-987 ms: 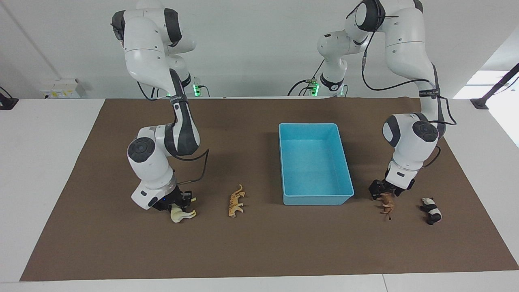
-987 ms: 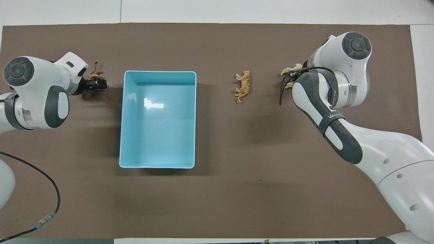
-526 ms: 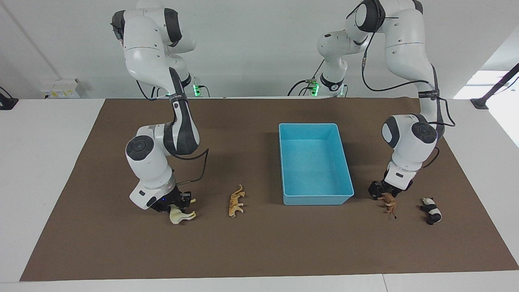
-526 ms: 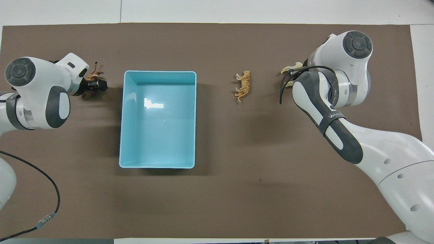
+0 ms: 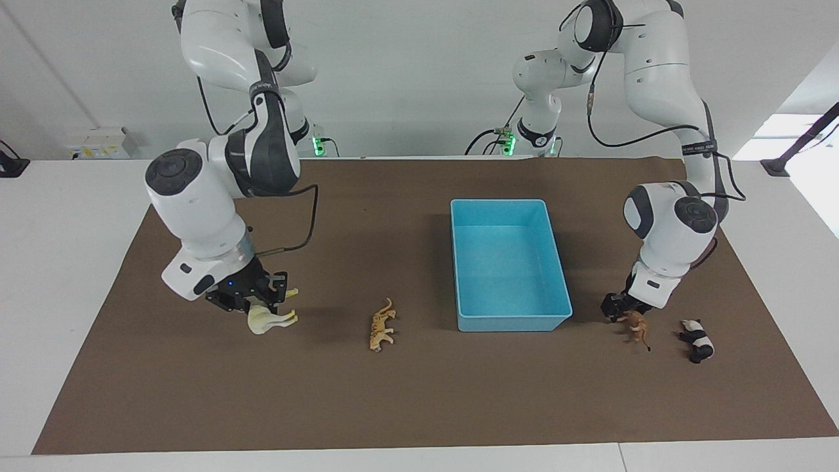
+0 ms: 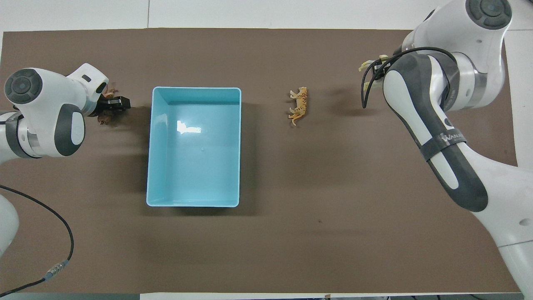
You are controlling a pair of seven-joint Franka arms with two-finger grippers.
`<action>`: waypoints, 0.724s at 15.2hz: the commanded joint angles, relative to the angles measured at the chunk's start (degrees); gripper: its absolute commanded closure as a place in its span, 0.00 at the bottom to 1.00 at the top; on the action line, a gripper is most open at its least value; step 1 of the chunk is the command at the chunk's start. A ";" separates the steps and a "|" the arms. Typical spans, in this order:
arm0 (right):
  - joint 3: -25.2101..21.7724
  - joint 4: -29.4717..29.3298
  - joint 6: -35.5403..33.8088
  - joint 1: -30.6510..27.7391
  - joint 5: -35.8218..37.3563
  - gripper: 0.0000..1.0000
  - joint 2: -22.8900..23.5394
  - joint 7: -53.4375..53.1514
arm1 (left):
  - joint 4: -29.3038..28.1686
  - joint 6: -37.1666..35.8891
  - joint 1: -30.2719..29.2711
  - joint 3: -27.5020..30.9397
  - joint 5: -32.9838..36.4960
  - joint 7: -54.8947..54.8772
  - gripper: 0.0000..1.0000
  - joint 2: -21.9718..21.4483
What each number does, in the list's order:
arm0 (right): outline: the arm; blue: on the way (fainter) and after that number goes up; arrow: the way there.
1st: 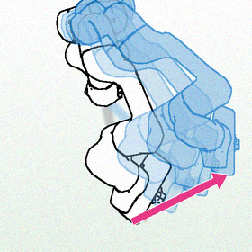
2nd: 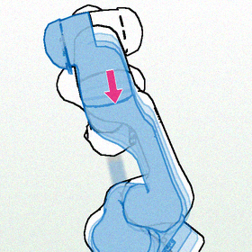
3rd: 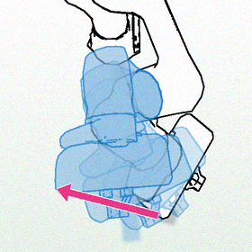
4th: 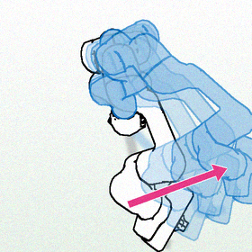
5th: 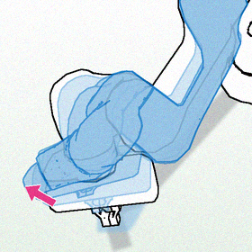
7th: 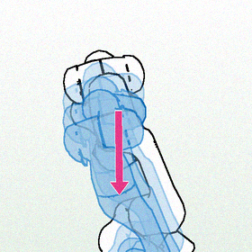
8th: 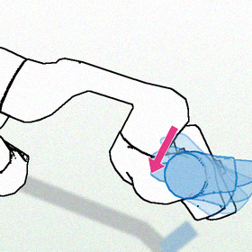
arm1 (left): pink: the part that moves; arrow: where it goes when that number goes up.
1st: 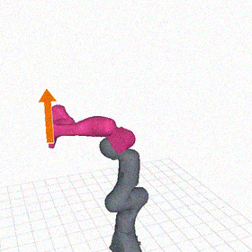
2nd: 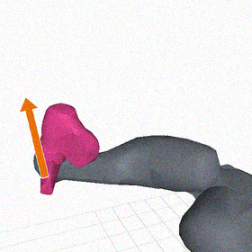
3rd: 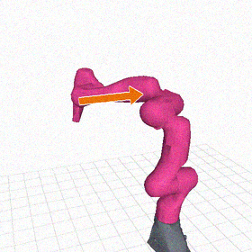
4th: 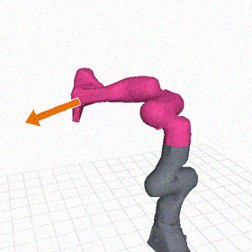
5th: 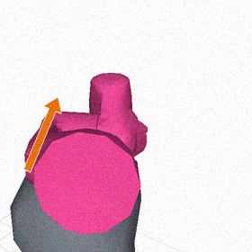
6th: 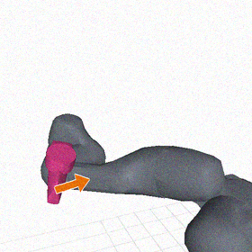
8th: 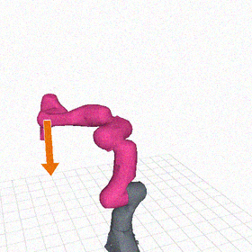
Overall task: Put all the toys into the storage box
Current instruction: 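Carry the brown horse into the blue box with the left gripper and release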
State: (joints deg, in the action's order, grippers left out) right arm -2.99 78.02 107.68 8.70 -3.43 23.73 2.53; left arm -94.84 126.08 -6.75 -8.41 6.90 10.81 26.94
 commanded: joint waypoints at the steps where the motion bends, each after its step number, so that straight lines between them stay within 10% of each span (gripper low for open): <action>1: 0.53 -2.68 -3.78 0.35 -0.53 1.00 -1.14 -3.22 | 8.86 -12.39 1.48 -0.29 -1.35 4.38 0.51 -0.65; 5: 0.45 -3.32 -4.76 1.67 -0.35 1.00 -1.14 -6.40 | 8.54 -20.60 10.76 -0.82 -4.52 20.33 0.50 -6.45; 9: 0.45 -3.40 -4.76 1.67 -0.44 1.00 -1.14 -6.49 | -0.31 -13.16 21.67 -0.82 -4.52 38.12 0.46 -9.87; 10: 0.45 -3.40 -4.76 1.67 -0.44 1.00 -1.14 -6.49 | -4.87 -10.18 23.00 -0.82 -4.52 39.45 0.38 -11.63; 11: 0.45 -3.40 -4.76 1.67 -0.44 1.00 -1.14 -6.49 | -8.48 -7.80 23.79 -0.73 -4.44 39.64 0.08 -12.95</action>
State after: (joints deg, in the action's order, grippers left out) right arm -2.76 75.58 103.64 10.72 -3.43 22.26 -3.17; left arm -92.69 112.20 15.97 -10.47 2.70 49.01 19.16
